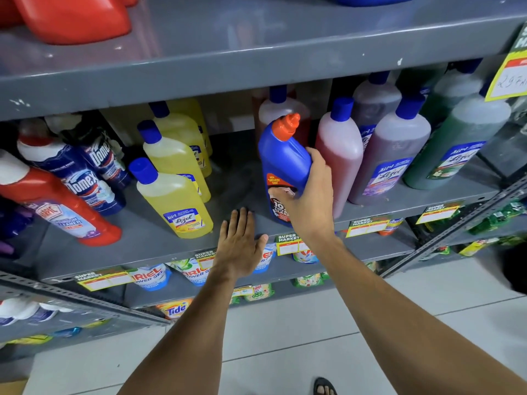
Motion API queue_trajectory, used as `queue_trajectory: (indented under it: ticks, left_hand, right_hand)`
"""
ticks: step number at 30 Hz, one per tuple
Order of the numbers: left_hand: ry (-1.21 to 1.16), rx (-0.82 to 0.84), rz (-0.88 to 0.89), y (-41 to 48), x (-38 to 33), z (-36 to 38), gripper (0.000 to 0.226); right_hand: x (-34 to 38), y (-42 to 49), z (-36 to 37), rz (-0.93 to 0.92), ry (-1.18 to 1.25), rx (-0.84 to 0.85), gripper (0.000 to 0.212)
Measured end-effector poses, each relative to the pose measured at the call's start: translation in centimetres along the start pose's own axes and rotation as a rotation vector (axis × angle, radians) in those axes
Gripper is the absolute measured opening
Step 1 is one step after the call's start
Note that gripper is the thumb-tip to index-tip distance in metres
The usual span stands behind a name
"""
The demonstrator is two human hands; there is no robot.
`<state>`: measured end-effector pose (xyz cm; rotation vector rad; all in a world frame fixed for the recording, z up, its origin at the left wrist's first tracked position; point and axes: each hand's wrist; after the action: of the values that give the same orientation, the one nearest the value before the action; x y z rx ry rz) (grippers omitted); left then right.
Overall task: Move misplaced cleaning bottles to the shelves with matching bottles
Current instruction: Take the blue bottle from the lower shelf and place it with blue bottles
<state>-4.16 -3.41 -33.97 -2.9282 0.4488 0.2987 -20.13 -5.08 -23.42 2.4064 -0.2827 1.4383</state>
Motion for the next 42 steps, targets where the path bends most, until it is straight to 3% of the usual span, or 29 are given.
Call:
queue_trajectory:
  ticks: [6,13,17,24,31,37,42]
  left_hand:
    - [0.017,0.007,0.002,0.1,0.1,0.1,0.081]
    - [-0.005,-0.042,-0.013,0.2,0.4,0.7,0.075]
    - [-0.068,0.0,-0.025,0.1,0.4,-0.2,0.072]
    - [0.135,-0.517,-0.001,-4.1,-1.3,-5.5,0.067]
    - [0.139,-0.764,-0.124,-8.6,-4.0,-15.2,0.062]
    - [0.228,-0.898,-0.177,-11.4,-4.1,-24.1,0.061]
    - [0.276,-0.846,-0.069,-11.2,-4.7,-29.7,0.064]
  right_hand:
    - [-0.9,0.0,0.1,0.142,0.155,-0.016,0.08]
    - [-3.1,-0.4,0.2,0.22,0.215,0.107,0.076]
    - [-2.8,-1.5,-0.5,0.145,0.211,0.06,0.068]
    - [0.4,-3.4,-4.3,0.024,0.259,0.036,0.064]
    - [8.2,-5.9,-8.7,-0.231,0.294,0.104,0.056]
    - [17.4,-5.7,-13.0,-0.443,0.343,0.122,0.057]
    - [25.5,-3.1,-15.9,-0.532,0.437,0.008,0.054]
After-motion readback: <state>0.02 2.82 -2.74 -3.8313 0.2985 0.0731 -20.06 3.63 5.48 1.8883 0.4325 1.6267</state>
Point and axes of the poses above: each hand's wrist, its own y-axis towards the middle knuckle, its own z-axis out of the palm, x = y × z, and after that the axes turned 7 degrees about z, right-handed
